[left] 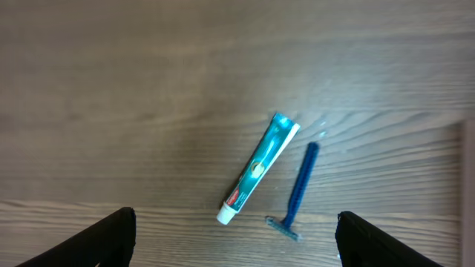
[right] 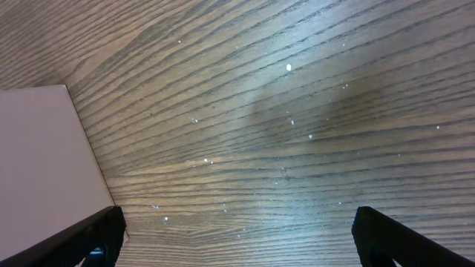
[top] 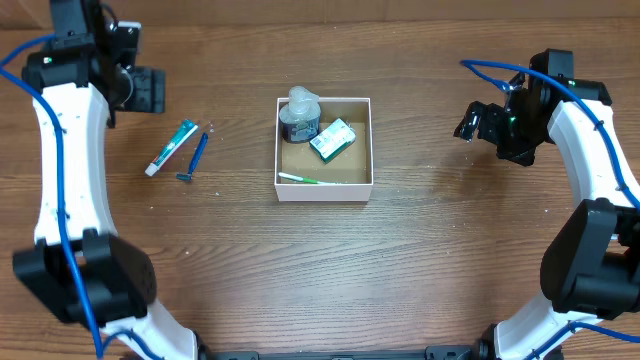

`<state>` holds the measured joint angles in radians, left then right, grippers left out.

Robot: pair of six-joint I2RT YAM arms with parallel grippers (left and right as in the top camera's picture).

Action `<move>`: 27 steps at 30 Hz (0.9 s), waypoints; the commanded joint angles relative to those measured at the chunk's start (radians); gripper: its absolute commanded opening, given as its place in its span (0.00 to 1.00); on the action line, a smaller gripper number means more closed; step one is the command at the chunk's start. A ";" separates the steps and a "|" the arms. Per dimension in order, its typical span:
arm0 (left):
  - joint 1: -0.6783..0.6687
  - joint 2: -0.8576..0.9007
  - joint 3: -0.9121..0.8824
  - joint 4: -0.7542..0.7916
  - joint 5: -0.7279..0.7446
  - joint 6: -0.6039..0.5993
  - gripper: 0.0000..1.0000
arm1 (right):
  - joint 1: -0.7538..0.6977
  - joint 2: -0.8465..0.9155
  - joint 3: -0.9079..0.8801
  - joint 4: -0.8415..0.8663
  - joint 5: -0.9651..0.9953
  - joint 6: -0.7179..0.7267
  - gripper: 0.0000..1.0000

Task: Pack container
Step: 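Move the left gripper to the toothpaste tube and grasp it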

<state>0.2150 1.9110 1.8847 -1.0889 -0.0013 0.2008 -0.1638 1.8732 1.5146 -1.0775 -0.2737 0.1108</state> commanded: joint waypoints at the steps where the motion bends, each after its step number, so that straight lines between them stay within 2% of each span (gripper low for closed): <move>1: 0.029 0.131 0.000 -0.021 0.106 0.038 0.86 | 0.000 -0.011 0.011 0.003 -0.008 -0.007 1.00; 7: 0.017 0.335 0.000 -0.061 0.098 0.145 0.86 | 0.000 -0.011 0.011 0.003 -0.008 -0.007 1.00; 13: 0.018 0.425 0.000 -0.048 0.078 0.185 0.79 | 0.000 -0.011 0.011 0.003 -0.008 -0.007 1.00; 14: 0.018 0.429 0.000 -0.036 0.077 0.185 0.71 | 0.000 -0.011 0.011 0.003 -0.008 -0.007 1.00; 17: 0.016 0.429 0.000 -0.014 0.077 0.185 0.29 | 0.000 -0.011 0.011 0.003 -0.008 -0.007 1.00; 19: 0.015 0.429 0.000 -0.013 0.077 0.184 0.09 | 0.000 -0.011 0.011 0.003 -0.008 -0.007 1.00; 22: 0.014 0.429 0.000 -0.014 0.080 0.176 0.04 | 0.000 -0.011 0.011 0.003 -0.008 -0.007 1.00; 27: -0.015 0.428 0.026 -0.022 0.081 0.079 0.04 | 0.000 -0.011 0.011 0.003 -0.008 -0.007 1.00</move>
<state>0.2329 2.3272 1.8858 -1.1065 0.0711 0.3252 -0.1638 1.8732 1.5146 -1.0767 -0.2737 0.1104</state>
